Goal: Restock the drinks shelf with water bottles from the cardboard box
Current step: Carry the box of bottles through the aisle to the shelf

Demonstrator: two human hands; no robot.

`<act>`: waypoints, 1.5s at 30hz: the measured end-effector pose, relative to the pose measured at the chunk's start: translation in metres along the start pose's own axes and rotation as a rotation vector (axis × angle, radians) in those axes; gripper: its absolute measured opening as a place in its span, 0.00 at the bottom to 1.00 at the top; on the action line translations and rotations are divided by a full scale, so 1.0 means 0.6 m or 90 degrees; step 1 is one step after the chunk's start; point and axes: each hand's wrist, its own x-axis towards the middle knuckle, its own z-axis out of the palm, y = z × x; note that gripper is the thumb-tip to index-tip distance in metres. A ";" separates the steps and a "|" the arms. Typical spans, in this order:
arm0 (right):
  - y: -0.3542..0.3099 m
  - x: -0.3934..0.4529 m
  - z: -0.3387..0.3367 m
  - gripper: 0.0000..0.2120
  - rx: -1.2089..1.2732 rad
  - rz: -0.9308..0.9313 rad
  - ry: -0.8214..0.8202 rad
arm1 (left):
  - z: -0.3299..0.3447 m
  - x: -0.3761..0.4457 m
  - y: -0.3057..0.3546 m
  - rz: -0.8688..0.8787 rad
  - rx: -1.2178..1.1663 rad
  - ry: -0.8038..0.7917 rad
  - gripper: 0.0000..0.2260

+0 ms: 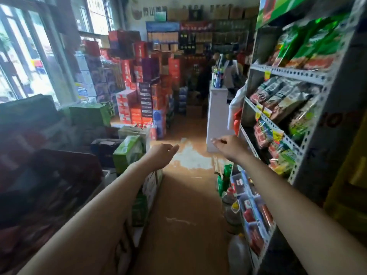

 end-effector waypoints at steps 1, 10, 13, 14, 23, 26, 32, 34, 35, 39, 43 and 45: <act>0.006 0.045 0.016 0.19 0.003 -0.001 -0.006 | 0.003 0.044 -0.012 -0.009 -0.001 0.000 0.23; 0.061 0.514 0.125 0.25 0.036 0.017 0.008 | 0.006 0.525 -0.114 -0.047 -0.078 0.022 0.23; 0.068 0.678 0.132 0.26 0.036 0.019 0.028 | -0.019 0.690 -0.126 -0.050 -0.080 0.039 0.23; 0.072 0.729 0.134 0.26 0.036 0.017 0.029 | -0.021 0.746 -0.133 -0.046 -0.096 0.044 0.25; 0.203 1.183 0.228 0.25 0.033 0.048 -0.022 | 0.061 1.200 -0.200 -0.055 -0.092 0.010 0.22; 0.243 1.335 0.256 0.27 0.027 0.035 -0.018 | 0.079 1.345 -0.217 -0.055 -0.087 -0.015 0.23; 0.294 1.693 0.294 0.28 0.023 0.010 -0.007 | 0.083 1.683 -0.249 -0.095 -0.108 0.000 0.24; 0.313 1.790 0.320 0.28 0.019 0.014 -0.022 | 0.092 1.779 -0.267 -0.103 -0.098 -0.006 0.24; 0.325 1.838 0.338 0.28 0.018 0.016 -0.031 | 0.097 1.828 -0.281 -0.109 -0.093 -0.013 0.24; 0.383 2.033 0.413 0.27 0.022 0.022 -0.045 | 0.134 2.048 -0.354 -0.119 -0.081 -0.036 0.24; 0.424 2.239 0.463 0.27 0.027 0.057 -0.041 | 0.150 2.276 -0.413 -0.105 -0.101 -0.049 0.24; 0.436 2.349 0.477 0.27 0.041 0.075 -0.030 | 0.145 2.390 -0.429 -0.109 -0.119 -0.056 0.23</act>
